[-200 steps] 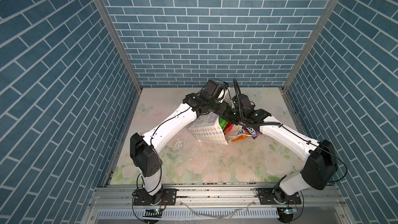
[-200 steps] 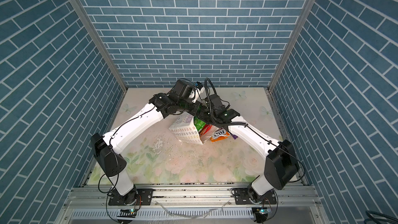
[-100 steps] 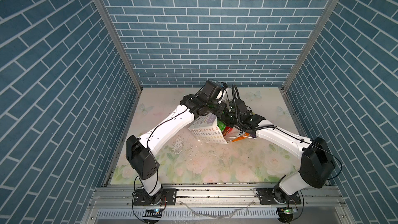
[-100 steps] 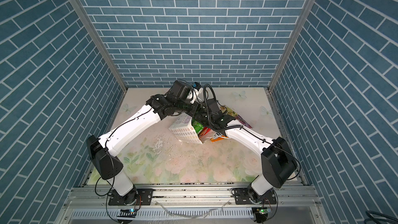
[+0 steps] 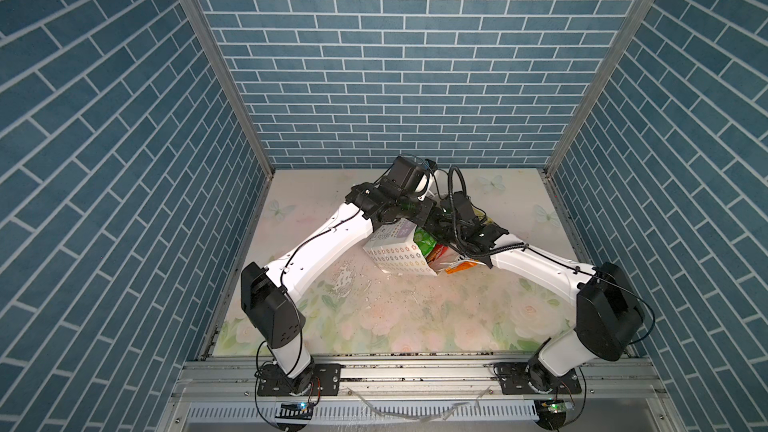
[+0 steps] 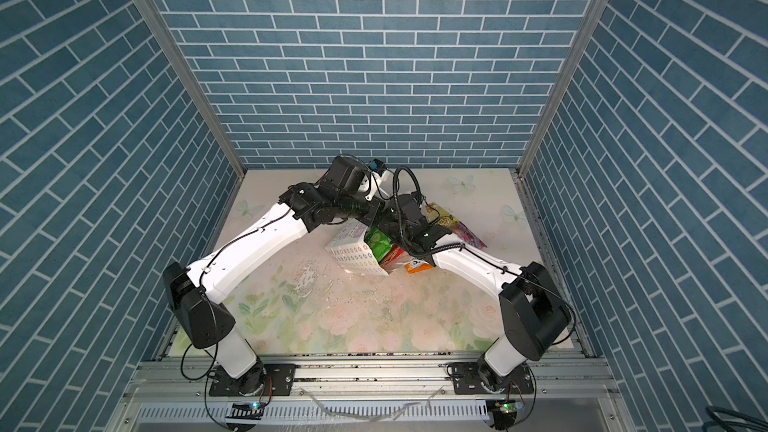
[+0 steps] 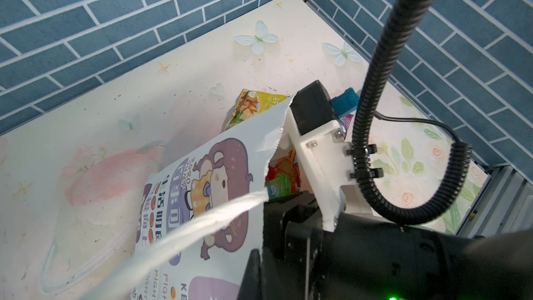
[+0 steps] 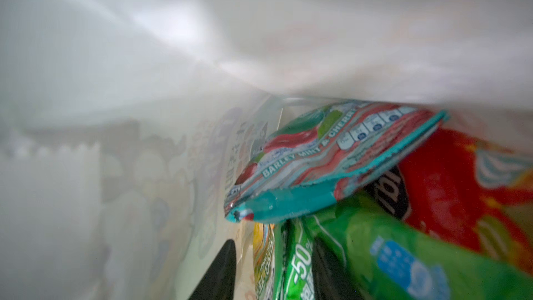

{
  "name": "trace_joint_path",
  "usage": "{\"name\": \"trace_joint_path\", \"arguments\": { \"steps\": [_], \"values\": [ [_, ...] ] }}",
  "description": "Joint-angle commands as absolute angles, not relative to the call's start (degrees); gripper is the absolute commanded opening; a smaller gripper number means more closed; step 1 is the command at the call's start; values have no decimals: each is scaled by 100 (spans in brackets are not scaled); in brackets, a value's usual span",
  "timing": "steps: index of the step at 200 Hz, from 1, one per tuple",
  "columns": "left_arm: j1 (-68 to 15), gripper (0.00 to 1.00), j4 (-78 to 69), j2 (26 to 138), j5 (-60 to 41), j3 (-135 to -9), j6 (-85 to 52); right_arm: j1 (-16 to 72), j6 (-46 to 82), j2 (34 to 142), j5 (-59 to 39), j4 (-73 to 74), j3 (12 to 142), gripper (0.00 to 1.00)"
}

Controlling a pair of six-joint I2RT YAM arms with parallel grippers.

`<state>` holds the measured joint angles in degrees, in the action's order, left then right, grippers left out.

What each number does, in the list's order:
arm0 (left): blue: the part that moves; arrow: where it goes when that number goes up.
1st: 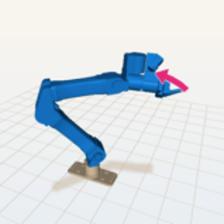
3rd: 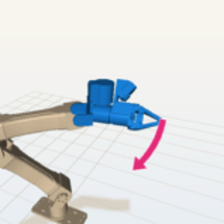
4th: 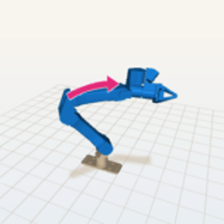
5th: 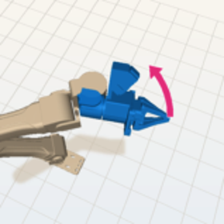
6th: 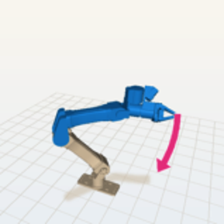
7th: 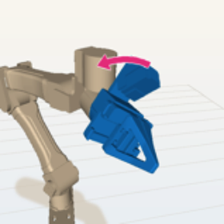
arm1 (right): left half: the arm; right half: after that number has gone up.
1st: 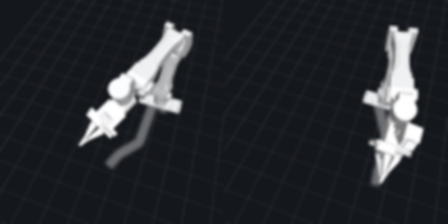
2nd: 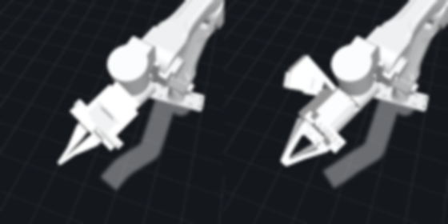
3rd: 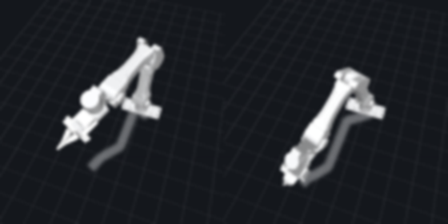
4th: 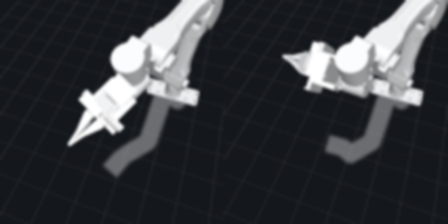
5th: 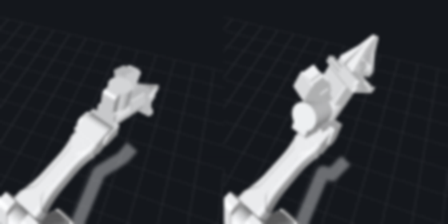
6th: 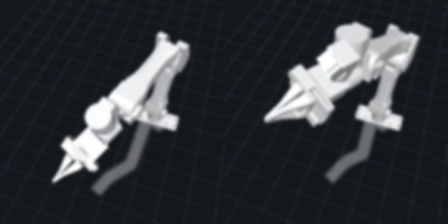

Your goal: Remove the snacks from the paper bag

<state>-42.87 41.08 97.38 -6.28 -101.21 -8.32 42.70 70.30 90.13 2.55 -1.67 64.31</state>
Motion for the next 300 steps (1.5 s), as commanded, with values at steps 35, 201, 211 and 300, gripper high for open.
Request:
{"name": "trace_joint_path", "arguments": {
  "steps": [35,201,211,300],
  "values": [
    [-4246,0,4028,9457,-726,-10057,-734,4254,7304,9281,782,382,6436,45],
    [-4114,0,4127,9457,-770,-10139,-646,4158,7675,10127,370,675,6598,17],
    [-4104,0,4123,9468,-756,-10133,-647,4146,7652,10086,356,726,6570,9],
    [-3982,0,4120,9567,-490,-10109,-632,4142,6640,9381,571,906,6476,0]
  ]
}}
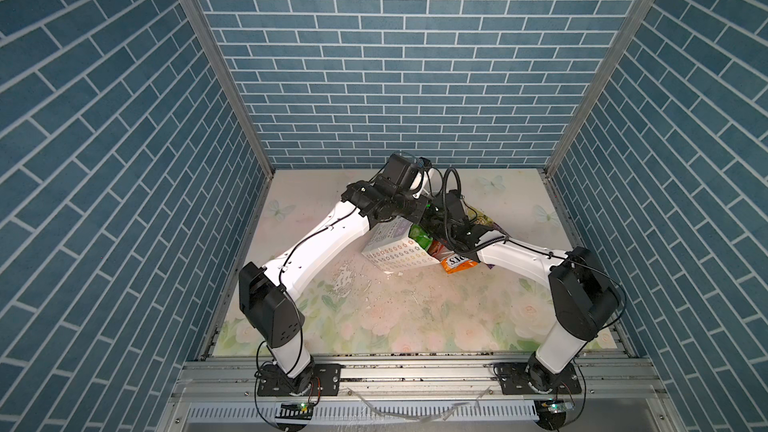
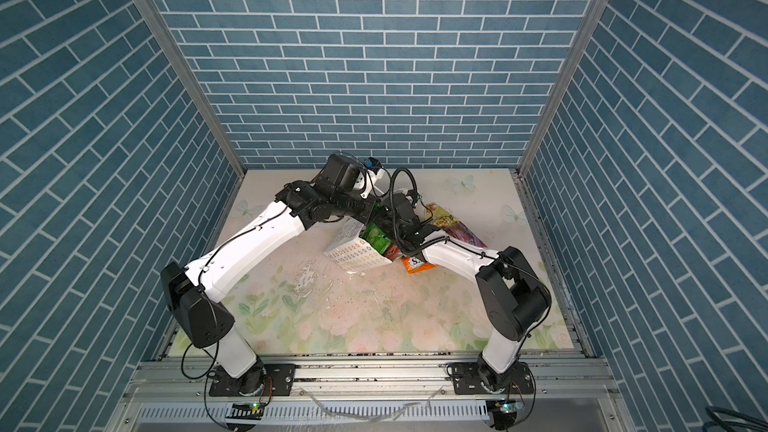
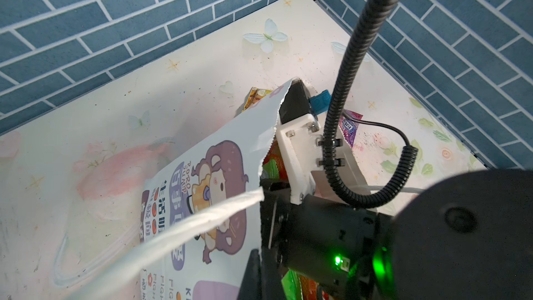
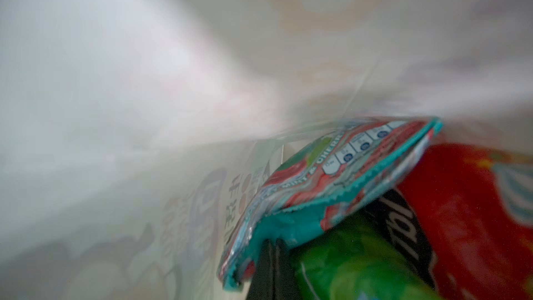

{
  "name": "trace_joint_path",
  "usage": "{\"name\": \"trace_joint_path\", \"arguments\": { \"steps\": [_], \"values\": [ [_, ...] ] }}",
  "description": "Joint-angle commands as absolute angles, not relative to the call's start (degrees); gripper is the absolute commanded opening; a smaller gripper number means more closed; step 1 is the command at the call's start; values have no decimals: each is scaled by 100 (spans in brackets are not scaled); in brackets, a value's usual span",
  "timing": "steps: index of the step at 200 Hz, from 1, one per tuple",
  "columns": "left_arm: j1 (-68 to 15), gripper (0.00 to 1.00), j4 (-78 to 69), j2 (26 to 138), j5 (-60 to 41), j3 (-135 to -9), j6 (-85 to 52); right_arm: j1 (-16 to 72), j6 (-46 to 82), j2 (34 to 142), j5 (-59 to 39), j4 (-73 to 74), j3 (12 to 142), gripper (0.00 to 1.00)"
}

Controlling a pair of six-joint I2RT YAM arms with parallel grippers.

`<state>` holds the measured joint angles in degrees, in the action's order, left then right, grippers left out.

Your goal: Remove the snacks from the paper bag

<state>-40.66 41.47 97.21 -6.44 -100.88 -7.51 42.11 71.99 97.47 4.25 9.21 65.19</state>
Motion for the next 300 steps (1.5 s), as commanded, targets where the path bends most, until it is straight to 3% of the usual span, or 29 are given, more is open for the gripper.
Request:
{"name": "trace_joint_path", "arguments": {
  "steps": [1,94,157,200,300],
  "values": [
    [-3977,0,4117,9569,-491,-10112,-633,4145,6625,9371,571,901,6472,0],
    [-3929,0,4072,9560,-343,-10167,-599,4148,6047,8923,514,1045,6336,0],
    [-3933,0,4023,9576,-471,-10205,-535,4123,5321,8473,558,-442,6597,0],
    [-3929,0,3664,9494,-616,-9942,-606,4122,4973,8024,543,-1471,6636,13],
    [-3937,0,3482,9483,-783,-9764,-652,4114,4923,8351,-80,-2335,6888,17]
  ]
}}
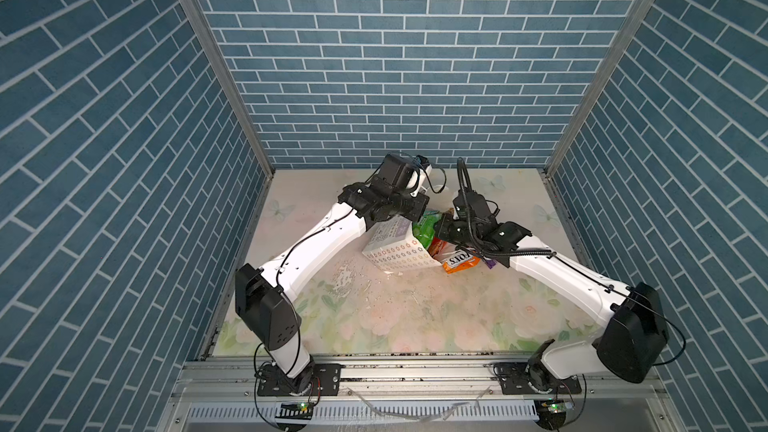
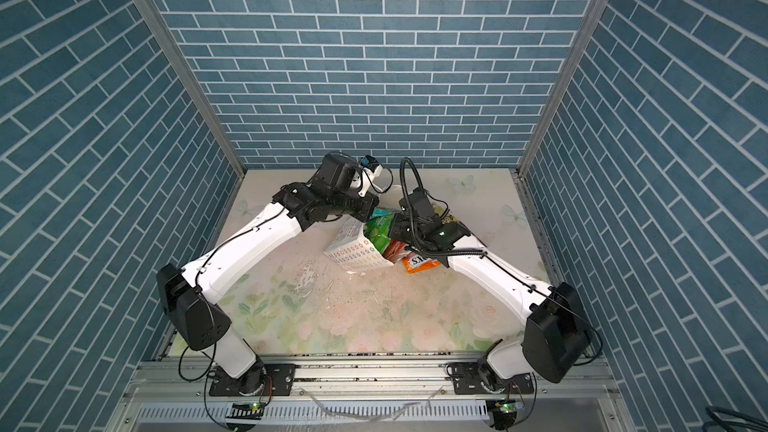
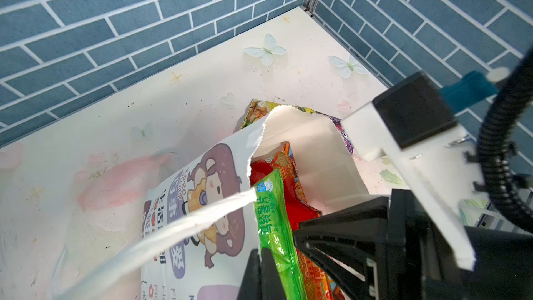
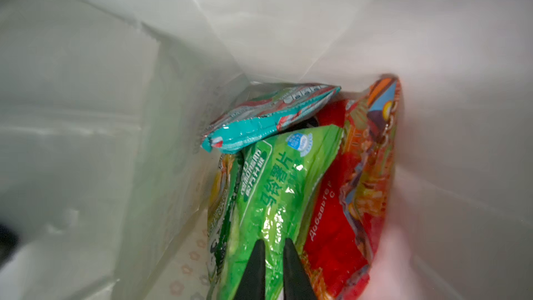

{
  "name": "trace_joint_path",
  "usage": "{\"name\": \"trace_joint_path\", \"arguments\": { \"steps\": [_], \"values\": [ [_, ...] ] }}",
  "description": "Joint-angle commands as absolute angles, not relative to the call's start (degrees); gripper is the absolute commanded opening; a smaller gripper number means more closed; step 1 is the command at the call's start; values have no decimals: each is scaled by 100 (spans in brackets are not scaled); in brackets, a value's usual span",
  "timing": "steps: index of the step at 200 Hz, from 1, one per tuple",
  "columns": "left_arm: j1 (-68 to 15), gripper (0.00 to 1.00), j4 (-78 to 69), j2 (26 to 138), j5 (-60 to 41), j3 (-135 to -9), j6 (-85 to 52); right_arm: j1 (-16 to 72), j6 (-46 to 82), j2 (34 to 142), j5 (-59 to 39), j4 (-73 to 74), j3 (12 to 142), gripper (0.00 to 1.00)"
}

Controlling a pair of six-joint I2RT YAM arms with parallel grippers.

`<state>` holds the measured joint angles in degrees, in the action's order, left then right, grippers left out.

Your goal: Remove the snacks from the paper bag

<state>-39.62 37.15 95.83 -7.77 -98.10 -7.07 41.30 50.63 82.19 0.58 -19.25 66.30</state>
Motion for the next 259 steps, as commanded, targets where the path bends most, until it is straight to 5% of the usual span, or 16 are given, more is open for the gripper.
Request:
{"name": "trace_joint_path", "arguments": {
  "steps": [1,113,164,259],
  "values": [
    [-3937,0,3486,9483,-782,-9760,-651,4113,4922,8355,-88,-2345,6889,18],
    [-3929,0,3498,9473,-791,-9800,-613,4115,4914,8849,-211,-2710,7220,23],
    [-3920,0,3515,9437,-748,-9751,-594,4113,4869,8851,-186,-2545,7250,0],
    [-3876,0,3581,9334,-650,-9710,-535,4113,4419,8424,108,-2304,7328,0]
  ]
}}
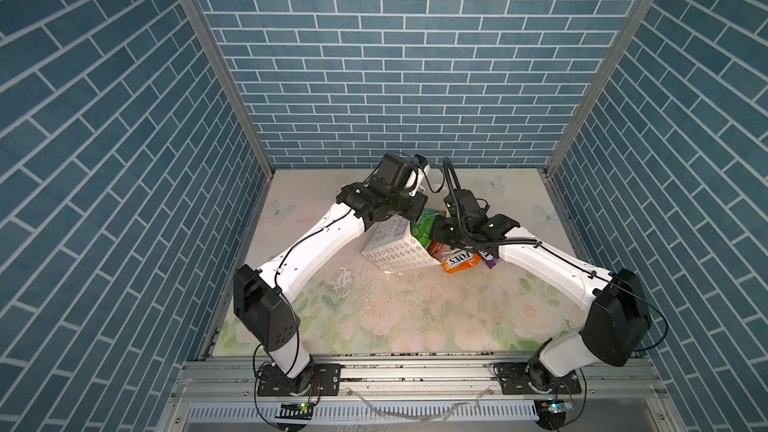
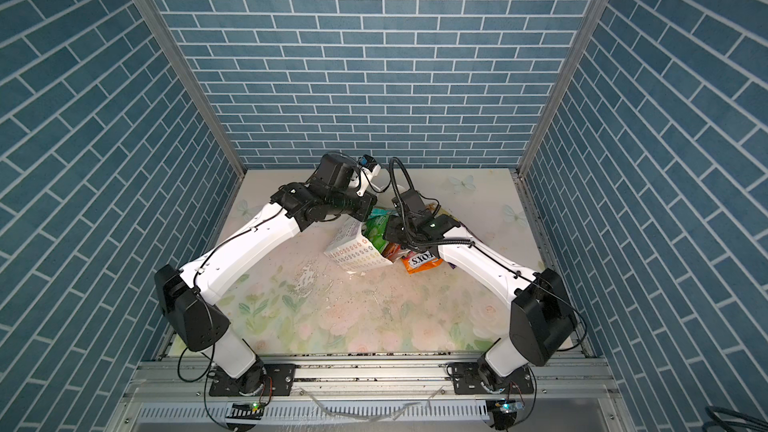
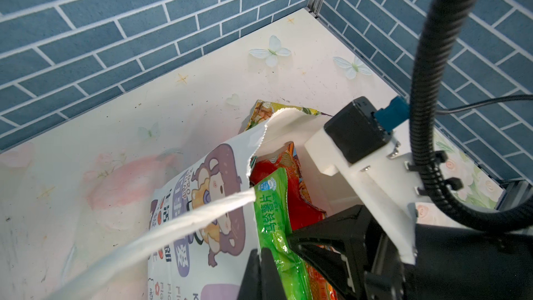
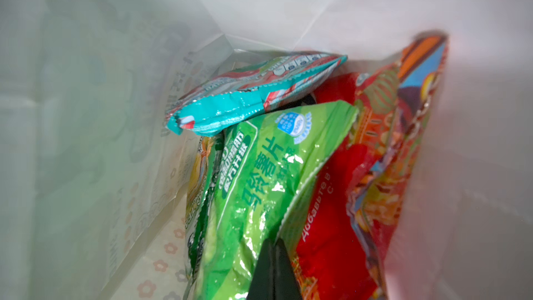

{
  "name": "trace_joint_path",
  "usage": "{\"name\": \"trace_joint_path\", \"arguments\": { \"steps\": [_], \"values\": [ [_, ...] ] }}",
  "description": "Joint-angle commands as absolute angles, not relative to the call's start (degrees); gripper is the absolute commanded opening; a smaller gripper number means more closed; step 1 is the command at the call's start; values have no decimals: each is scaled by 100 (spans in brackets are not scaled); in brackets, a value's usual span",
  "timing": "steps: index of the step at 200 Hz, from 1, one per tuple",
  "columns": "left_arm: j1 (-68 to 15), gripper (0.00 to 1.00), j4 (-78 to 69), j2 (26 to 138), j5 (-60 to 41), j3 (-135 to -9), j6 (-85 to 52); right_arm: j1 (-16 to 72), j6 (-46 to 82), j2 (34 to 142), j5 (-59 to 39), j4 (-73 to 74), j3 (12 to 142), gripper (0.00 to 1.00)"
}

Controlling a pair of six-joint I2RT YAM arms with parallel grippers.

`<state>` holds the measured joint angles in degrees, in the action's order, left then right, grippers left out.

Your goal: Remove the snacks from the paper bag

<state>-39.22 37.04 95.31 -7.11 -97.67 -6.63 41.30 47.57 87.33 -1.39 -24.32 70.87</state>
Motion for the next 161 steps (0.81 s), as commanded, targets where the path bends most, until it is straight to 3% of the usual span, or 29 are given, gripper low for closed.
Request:
{"name": "trace_joint_path", "arguments": {
  "steps": [1,161],
  "values": [
    [-3876,0,3583,9334,-650,-9711,-536,4118,4416,8417,111,-2303,7329,0],
    [-3876,0,3587,9316,-567,-9712,-509,4105,3831,7841,498,-2348,7350,0]
  ]
}}
